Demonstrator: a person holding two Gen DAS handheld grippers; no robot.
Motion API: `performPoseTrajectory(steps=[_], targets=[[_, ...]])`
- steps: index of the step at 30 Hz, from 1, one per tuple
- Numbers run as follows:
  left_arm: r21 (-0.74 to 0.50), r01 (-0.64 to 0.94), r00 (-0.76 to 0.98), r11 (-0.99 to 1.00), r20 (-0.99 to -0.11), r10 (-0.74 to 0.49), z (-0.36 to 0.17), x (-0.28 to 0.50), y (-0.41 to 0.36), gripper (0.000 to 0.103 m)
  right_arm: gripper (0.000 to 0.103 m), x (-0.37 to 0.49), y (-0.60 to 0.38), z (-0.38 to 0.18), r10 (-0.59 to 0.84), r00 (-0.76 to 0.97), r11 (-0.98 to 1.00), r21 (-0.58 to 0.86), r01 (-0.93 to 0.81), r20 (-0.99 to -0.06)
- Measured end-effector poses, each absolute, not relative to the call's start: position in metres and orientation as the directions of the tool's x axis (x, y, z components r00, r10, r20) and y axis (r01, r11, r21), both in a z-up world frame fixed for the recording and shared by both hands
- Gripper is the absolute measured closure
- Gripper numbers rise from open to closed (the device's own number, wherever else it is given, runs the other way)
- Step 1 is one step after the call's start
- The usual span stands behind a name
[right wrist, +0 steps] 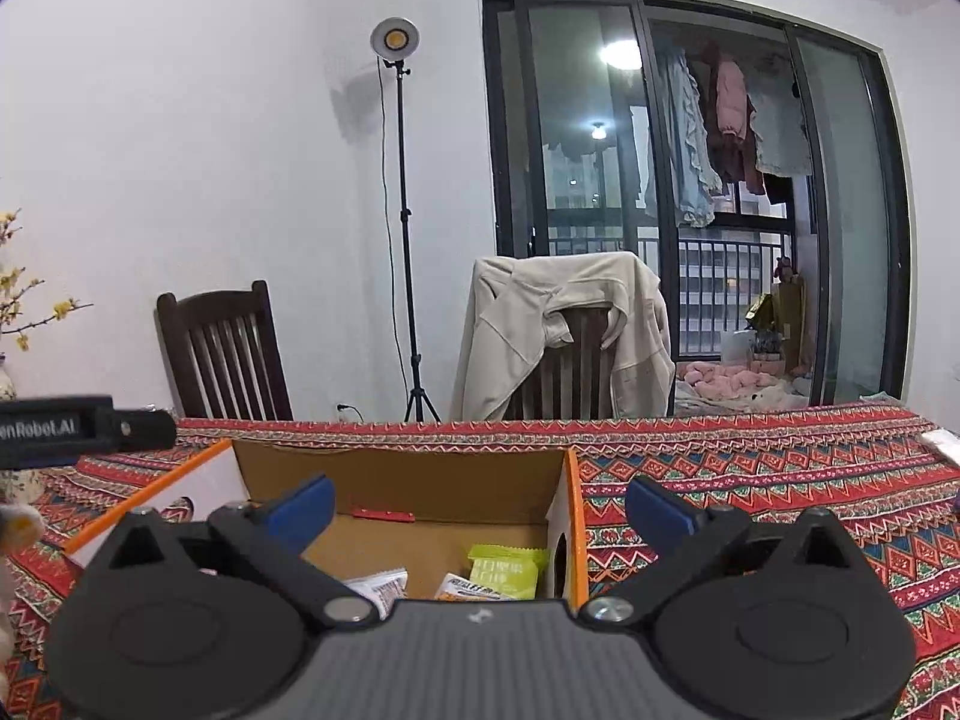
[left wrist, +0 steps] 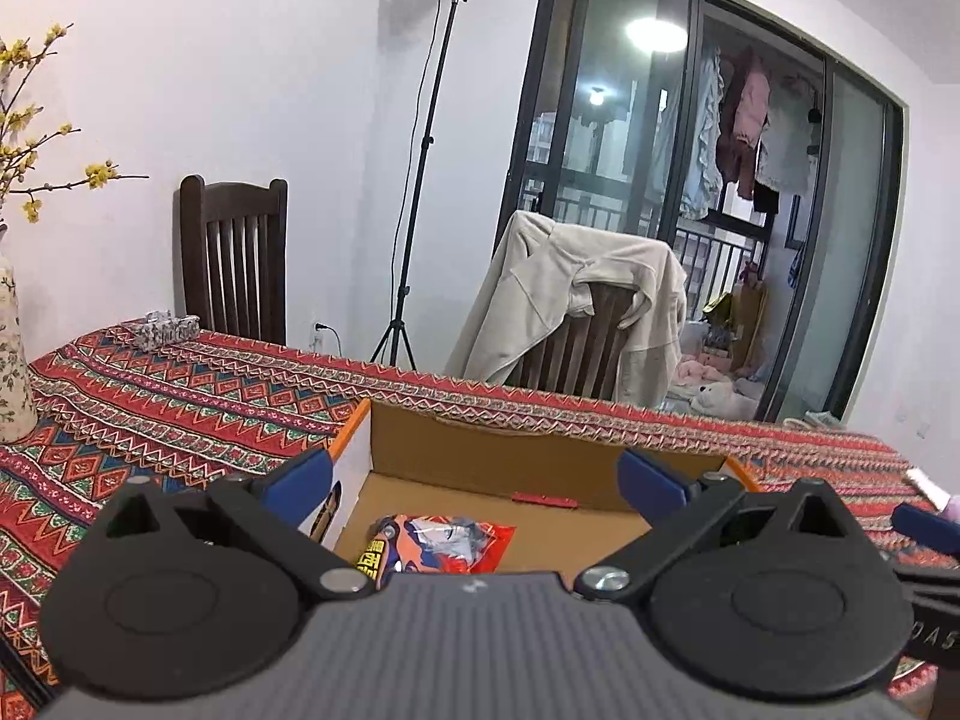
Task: Organize snacks
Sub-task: 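Withdraw both grippers to the pile and grasp the lime-green bar with the right gripper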
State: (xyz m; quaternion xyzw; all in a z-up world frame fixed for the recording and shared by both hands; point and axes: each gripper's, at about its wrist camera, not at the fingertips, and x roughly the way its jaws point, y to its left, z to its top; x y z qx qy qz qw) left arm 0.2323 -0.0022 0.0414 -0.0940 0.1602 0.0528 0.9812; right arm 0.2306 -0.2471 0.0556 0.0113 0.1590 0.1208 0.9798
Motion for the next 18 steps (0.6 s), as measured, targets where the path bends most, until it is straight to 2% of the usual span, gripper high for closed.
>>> performPoseTrajectory(steps=[8,18], targets=[[-0.162,-0.136,0.945,0.977,-0.318,0.078,0.056,0.202,0.008,0.000,0.000,0.209,-0.249,0.076,0.274,0.924,0.961,0.043,-0.272,-0.268],[-0.168,-0.134,0.941,0.977,-0.331,0.072,0.050,0.140,0.030,0.000,0.000,0.156,-0.259,0.092,0.316,0.904,0.946,0.023,-0.323,-0.288]])
